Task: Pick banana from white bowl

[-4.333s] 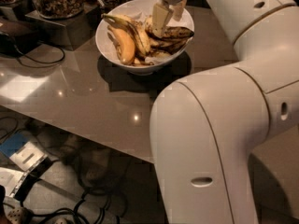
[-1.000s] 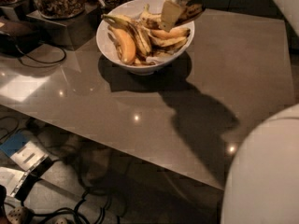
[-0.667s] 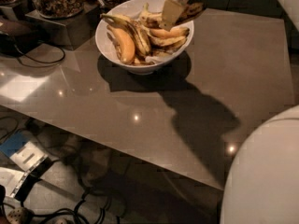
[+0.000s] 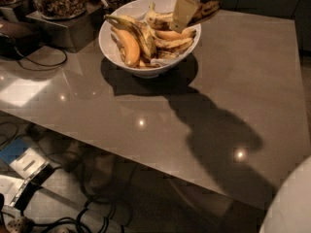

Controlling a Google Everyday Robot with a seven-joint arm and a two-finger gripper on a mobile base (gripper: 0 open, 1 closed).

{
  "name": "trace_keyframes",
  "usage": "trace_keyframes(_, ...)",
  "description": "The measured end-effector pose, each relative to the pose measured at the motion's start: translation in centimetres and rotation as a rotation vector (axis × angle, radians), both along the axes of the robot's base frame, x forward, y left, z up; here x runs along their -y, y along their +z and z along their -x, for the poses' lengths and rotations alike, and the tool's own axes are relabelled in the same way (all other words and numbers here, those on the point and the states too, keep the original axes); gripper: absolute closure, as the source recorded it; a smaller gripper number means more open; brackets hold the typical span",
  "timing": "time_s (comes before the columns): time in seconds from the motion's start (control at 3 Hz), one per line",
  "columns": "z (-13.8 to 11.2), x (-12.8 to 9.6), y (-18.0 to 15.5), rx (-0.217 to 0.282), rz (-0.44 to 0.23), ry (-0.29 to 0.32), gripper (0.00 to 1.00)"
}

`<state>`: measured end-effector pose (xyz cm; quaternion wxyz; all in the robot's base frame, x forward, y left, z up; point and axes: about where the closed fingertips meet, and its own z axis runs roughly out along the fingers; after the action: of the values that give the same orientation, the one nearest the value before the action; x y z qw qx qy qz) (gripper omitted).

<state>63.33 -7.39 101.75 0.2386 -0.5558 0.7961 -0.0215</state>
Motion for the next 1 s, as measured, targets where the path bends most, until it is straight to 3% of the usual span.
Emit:
trace_keyframes(0.33, 3.2, 1.3, 0.1, -0.019, -0.042, 0.000, 1.00)
trace_keyframes(1.0, 9.5, 4.1, -0.8, -0.075, -0.124, -0.066, 1.00)
